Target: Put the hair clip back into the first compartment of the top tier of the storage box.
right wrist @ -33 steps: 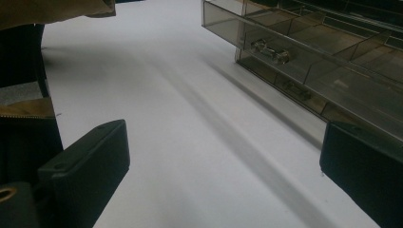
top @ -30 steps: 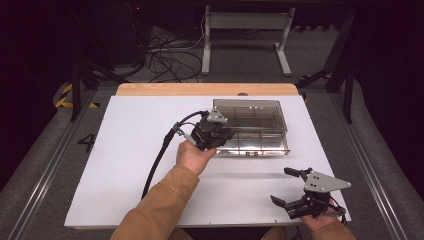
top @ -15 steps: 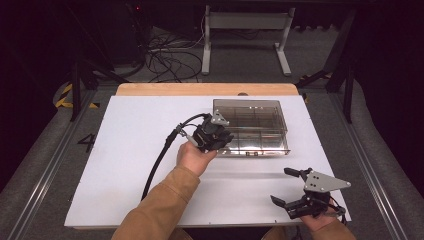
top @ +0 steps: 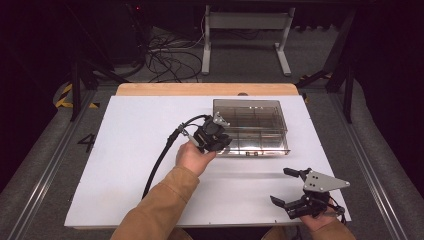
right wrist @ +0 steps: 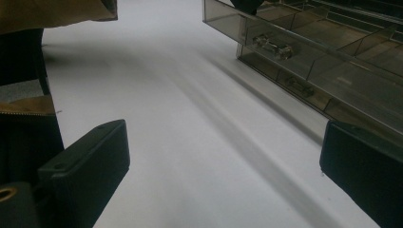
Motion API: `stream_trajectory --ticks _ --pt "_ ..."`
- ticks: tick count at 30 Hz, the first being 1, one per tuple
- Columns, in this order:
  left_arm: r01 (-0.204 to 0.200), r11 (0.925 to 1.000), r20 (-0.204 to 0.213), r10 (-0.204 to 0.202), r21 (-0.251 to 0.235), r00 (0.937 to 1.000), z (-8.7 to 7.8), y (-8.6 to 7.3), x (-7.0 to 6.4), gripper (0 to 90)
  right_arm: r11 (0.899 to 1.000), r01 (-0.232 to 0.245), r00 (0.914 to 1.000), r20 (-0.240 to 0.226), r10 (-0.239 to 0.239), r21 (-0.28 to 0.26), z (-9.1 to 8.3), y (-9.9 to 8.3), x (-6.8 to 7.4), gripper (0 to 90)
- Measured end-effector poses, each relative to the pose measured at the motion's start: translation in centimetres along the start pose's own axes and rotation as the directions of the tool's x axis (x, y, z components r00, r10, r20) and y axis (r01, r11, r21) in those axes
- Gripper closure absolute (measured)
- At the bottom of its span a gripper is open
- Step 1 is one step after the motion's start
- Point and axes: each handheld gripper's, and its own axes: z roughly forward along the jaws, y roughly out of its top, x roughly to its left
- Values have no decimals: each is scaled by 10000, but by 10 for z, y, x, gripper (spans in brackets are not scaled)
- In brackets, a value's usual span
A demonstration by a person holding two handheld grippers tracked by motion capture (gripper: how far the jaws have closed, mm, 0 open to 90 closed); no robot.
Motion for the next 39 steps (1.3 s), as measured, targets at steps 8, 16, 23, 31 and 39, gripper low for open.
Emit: stream_trajectory --ticks 8,16,23,31,39 --pt "97 9998 -33 -97 165 9999 2 -1 3 780 10000 -22 10000 -7 22 11 0 0 0 32" --pt "68 9997 -114 -65 226 9999 3 -1 3 780 10000 -19 10000 -8 19 8 0 0 0 32" --pt "80 9999 -253 -76 131 9997 3 0 2 735 10000 -18 10000 -22 18 8 0 0 0 32" --pt "-41 9992 -214 32 -395 9998 -9 1 -1 651 10000 -31 10000 -12 31 2 0 0 0 32" --pt "-262 9922 -166 244 -1217 9996 -35 2 -11 581 10000 -37 10000 10 37 18 0 0 0 32"
